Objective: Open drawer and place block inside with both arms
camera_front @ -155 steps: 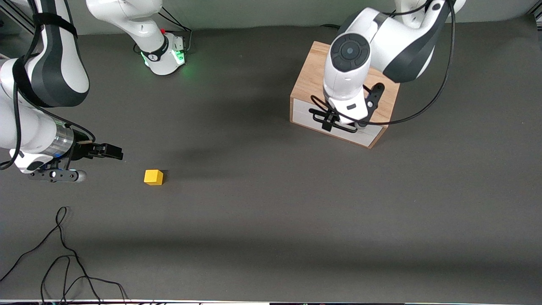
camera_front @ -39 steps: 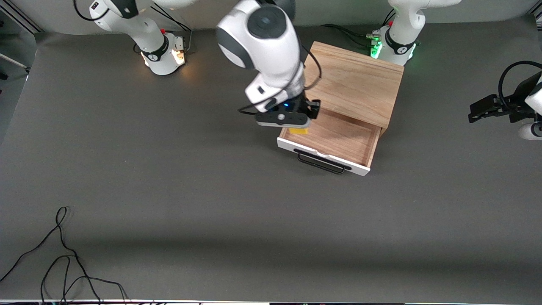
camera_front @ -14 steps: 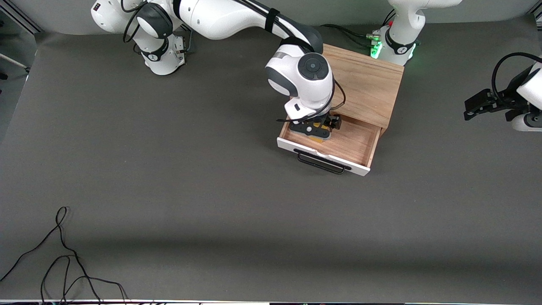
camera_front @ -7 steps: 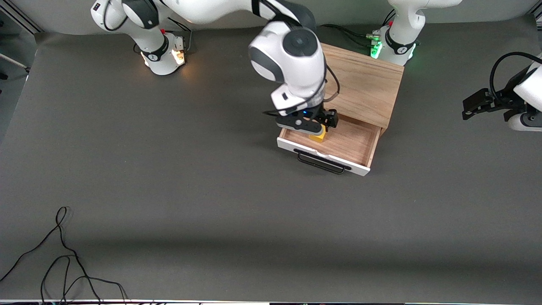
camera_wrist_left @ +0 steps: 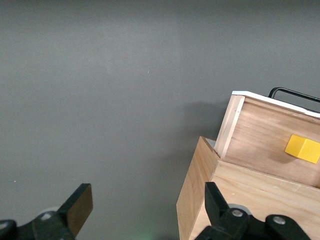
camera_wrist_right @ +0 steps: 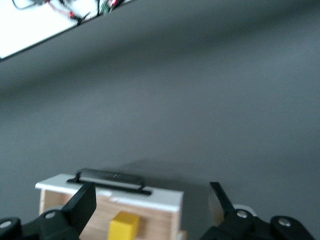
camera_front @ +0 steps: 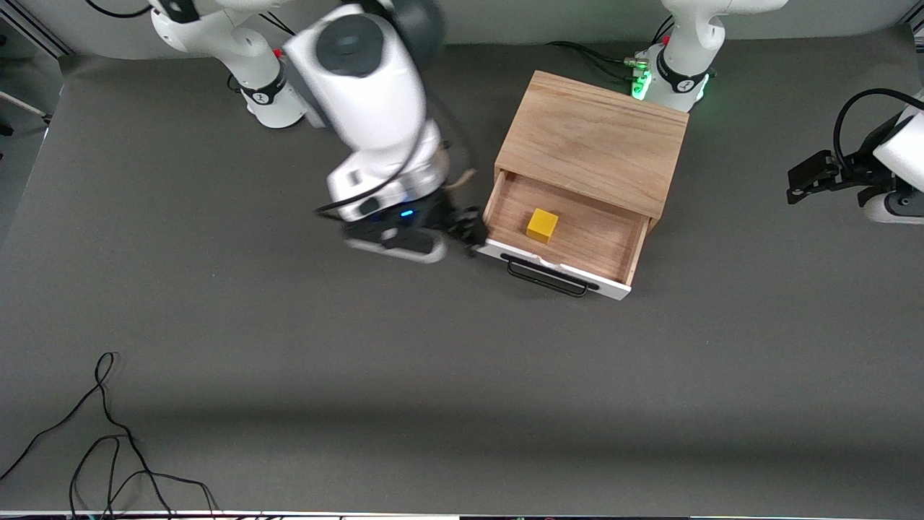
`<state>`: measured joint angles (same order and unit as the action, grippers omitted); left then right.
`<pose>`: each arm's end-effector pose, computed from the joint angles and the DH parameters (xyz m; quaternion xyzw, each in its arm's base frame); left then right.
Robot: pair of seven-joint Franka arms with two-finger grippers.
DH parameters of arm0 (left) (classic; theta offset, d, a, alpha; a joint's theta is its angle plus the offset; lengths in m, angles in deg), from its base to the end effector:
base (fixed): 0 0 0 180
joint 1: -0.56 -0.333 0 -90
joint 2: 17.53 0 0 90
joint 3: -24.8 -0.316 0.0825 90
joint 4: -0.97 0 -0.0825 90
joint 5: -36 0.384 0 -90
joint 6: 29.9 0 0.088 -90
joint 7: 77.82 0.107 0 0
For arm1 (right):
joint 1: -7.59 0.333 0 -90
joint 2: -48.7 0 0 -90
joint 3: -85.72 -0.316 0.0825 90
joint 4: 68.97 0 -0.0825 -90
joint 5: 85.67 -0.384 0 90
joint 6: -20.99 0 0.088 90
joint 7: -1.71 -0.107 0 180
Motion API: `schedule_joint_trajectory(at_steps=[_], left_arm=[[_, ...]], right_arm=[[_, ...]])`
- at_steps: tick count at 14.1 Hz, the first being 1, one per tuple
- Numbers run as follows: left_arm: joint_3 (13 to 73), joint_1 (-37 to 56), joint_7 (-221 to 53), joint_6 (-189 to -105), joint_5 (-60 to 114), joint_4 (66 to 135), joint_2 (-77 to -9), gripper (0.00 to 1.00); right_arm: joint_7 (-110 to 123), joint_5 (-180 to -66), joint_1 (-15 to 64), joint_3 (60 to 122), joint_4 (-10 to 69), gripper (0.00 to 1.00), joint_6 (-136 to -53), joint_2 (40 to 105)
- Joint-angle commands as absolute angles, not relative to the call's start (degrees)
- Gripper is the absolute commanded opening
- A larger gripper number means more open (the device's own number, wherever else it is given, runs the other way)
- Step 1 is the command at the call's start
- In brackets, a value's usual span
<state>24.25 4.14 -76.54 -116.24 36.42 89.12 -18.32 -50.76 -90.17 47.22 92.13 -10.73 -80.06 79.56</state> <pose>0.5516 -0.0284 0.6265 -0.9990 0.0374 0.0226 0.0041 0.5873 0.4224 0.5655 -0.9816 0.1589 -0.0695 0.0800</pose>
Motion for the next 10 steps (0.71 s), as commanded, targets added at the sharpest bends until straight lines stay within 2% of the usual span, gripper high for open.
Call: schedule_joint_trajectory(at_steps=[1, 5, 9, 10], left_arm=[[23.83, 4.52, -75.71, -116.47, 37.23, 90.44, -17.09, 1.00], [23.83, 4.52, -74.92, -116.38, 37.23, 90.44, -17.18, 1.00], [23.75, 4.43, -74.83, -116.38, 37.14, 90.44, -17.09, 1.00], [23.74, 4.43, -74.83, -116.38, 37.14, 90.44, -17.18, 1.00]], right_arm=[[-42.44, -90.68, 41.53, 91.78, 2.19, 1.00, -81.05, 69.21], [-34.97, -91.12, 32.48, 91.96, 14.85, 1.00, -81.05, 58.31], [-21.62, -91.29, 30.09, 98.53, 23.04, 1.00, -80.62, 52.58], [-19.32, -91.21, 27.65, 98.37, 24.97, 1.00, -80.44, 51.18]])
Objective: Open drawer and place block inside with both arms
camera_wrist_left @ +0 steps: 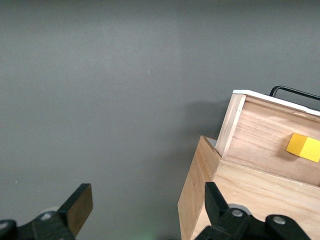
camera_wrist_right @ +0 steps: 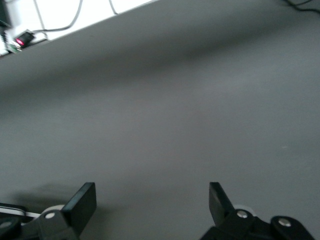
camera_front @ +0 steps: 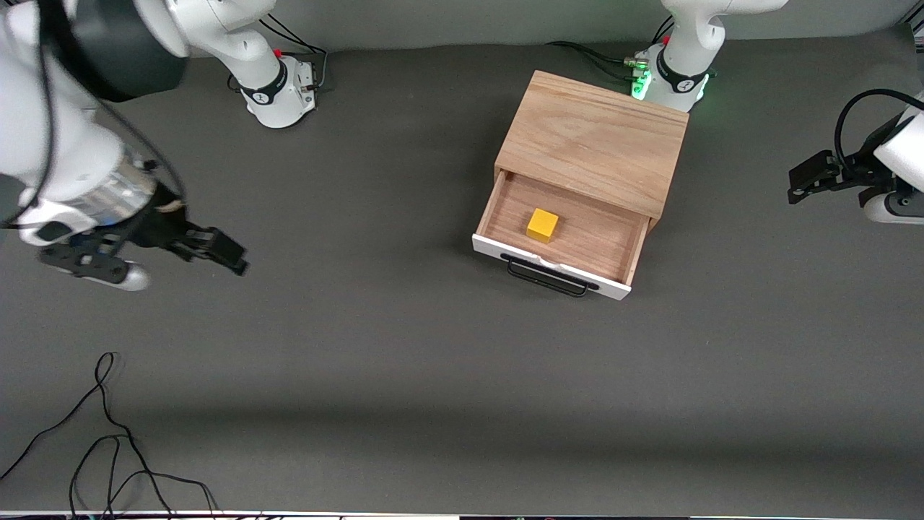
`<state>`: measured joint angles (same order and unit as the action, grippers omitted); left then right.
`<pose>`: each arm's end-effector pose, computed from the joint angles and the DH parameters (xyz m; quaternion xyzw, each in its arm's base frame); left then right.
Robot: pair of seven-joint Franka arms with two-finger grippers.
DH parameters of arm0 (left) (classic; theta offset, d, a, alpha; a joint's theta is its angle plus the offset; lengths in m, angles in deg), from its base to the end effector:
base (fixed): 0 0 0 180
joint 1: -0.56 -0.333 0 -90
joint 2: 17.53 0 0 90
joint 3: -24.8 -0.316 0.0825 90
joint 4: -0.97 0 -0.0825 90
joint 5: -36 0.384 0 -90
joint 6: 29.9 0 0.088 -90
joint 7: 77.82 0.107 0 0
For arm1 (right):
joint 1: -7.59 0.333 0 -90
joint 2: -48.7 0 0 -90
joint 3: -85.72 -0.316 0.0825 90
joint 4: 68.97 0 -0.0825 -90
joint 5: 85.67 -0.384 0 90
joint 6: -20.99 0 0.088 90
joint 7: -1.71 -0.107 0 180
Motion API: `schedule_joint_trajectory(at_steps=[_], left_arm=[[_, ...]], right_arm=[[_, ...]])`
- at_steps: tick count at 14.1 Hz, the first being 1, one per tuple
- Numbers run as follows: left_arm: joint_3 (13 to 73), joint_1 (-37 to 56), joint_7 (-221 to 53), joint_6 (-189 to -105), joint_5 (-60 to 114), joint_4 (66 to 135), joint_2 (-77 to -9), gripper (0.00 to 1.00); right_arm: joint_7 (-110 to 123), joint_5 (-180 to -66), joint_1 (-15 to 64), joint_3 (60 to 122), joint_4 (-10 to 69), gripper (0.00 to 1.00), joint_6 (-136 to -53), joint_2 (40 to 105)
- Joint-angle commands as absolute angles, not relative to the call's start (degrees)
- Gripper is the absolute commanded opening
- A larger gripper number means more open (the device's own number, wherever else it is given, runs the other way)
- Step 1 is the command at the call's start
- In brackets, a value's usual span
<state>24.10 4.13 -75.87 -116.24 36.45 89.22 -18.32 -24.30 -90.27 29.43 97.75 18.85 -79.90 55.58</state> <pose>0.5516 -0.0268 0.6257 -0.9988 0.0419 0.0235 0.0042 0.5962 0.1178 0.5923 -0.9876 0.1446 -0.0442 0.0430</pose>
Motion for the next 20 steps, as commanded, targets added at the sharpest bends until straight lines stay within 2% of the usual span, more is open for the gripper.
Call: schedule_joint_trajectory(at_steps=[1, 5, 8, 11, 15, 20], left_arm=[[23.74, 4.43, -74.83, -116.38, 37.14, 90.44, -17.10, 1.00], [23.74, 4.43, -74.83, -116.38, 37.06, 90.44, -17.18, 1.00], [23.74, 4.43, -74.83, -116.38, 37.06, 90.44, -17.27, 1.00], [23.74, 4.43, -74.83, -116.38, 37.06, 90.44, -17.36, 1.00], [23.74, 4.43, -74.83, -116.38, 37.06, 90.44, -17.36, 1.00], [23.74, 4.43, -74.92, -116.38, 37.06, 90.44, -17.53, 1.00]], right_arm=[[-17.39, -91.21, 24.84, 97.76, 26.90, 1.00, -80.35, 49.86], [-11.39, -90.33, 16.22, 91.97, 30.17, 1.00, -77.46, 46.68], [-7.80, -90.33, 7.08, 84.77, 29.82, 1.00, -77.36, 45.89], [-7.43, -88.67, 5.74, 84.31, 29.38, 1.00, -78.06, 46.68], [-8.58, -83.91, 4.16, 79.57, 28.15, 1.00, -75.25, 47.03], [-7.61, -85.31, 3.72, 79.48, 26.57, 1.00, -76.75, 48.61]])
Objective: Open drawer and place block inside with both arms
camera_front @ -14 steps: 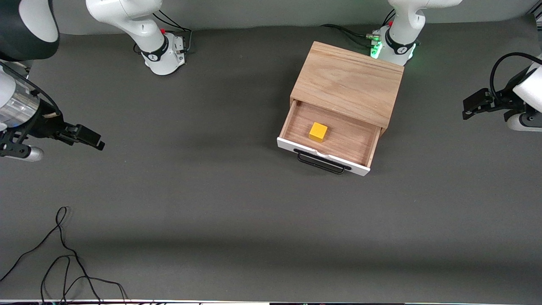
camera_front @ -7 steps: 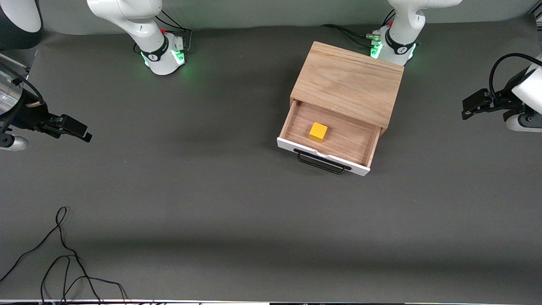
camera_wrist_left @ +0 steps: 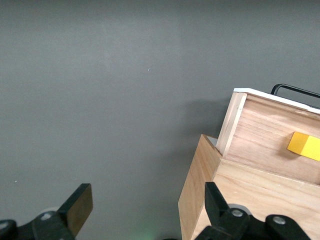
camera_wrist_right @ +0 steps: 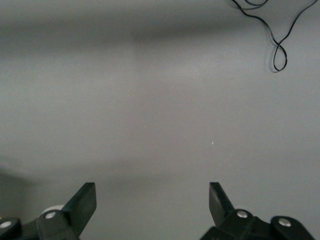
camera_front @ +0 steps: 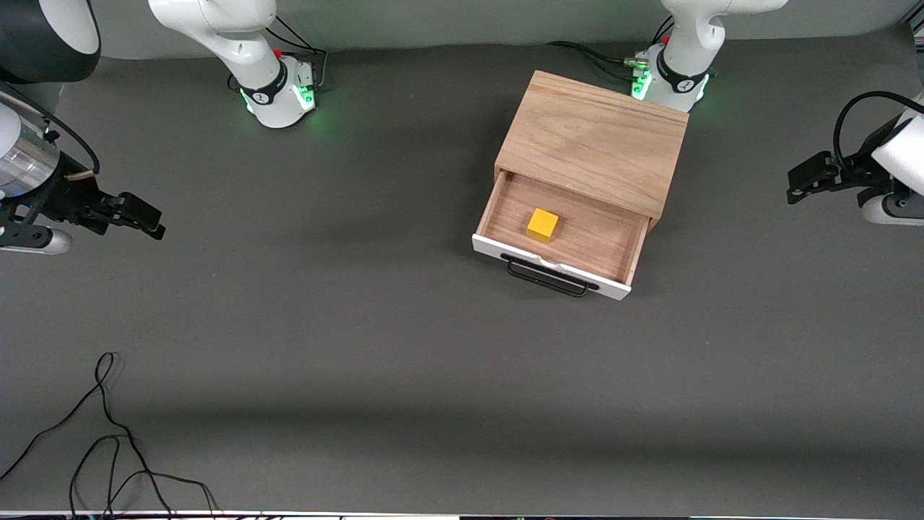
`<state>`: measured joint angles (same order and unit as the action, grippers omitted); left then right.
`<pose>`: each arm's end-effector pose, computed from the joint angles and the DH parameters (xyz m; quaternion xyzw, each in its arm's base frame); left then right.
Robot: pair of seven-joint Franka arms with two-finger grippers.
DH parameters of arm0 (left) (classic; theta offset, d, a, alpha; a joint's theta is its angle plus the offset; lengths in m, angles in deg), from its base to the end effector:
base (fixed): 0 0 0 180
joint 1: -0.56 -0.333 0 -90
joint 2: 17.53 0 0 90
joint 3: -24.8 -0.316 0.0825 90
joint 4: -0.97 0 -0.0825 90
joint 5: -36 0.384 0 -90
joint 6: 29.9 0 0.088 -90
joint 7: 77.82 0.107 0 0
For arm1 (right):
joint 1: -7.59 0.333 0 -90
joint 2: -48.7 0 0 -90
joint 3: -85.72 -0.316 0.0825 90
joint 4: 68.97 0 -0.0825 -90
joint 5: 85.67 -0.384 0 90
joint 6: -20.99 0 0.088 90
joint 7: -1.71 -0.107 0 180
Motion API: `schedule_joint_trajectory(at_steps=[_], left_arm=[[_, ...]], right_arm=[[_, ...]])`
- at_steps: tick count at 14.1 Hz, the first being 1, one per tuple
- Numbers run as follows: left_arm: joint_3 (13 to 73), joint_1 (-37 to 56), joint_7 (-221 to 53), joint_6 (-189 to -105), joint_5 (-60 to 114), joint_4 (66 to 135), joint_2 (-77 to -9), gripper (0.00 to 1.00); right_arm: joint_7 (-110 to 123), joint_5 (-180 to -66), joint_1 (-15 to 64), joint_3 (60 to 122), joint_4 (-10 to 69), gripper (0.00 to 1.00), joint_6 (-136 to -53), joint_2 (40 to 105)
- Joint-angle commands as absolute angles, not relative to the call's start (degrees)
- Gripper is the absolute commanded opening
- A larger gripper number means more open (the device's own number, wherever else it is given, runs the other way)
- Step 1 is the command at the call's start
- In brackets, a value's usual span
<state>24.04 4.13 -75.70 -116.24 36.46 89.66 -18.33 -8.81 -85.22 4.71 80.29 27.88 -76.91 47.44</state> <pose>0.5515 -0.0262 0.6221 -0.9987 0.0428 0.0275 0.0043 0.5575 0.0246 0.5920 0.9974 -0.0690 0.0205 0.0026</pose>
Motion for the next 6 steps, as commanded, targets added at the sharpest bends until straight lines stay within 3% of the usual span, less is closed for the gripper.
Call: schedule_joint_trajectory(at_steps=[1, 6], left_arm=[[23.74, 4.43, -74.84, -116.38, 37.06, 90.44, -17.53, 1.00], [23.66, 4.43, -74.92, -116.38, 37.06, 90.44, -17.62, 1.00]], right_arm=[[-7.70, -86.01, 3.72, 79.56, 26.22, 1.00, -76.74, 48.79], [-7.52, -85.93, 3.81, 79.48, 26.04, 1.00, -75.60, 49.31]])
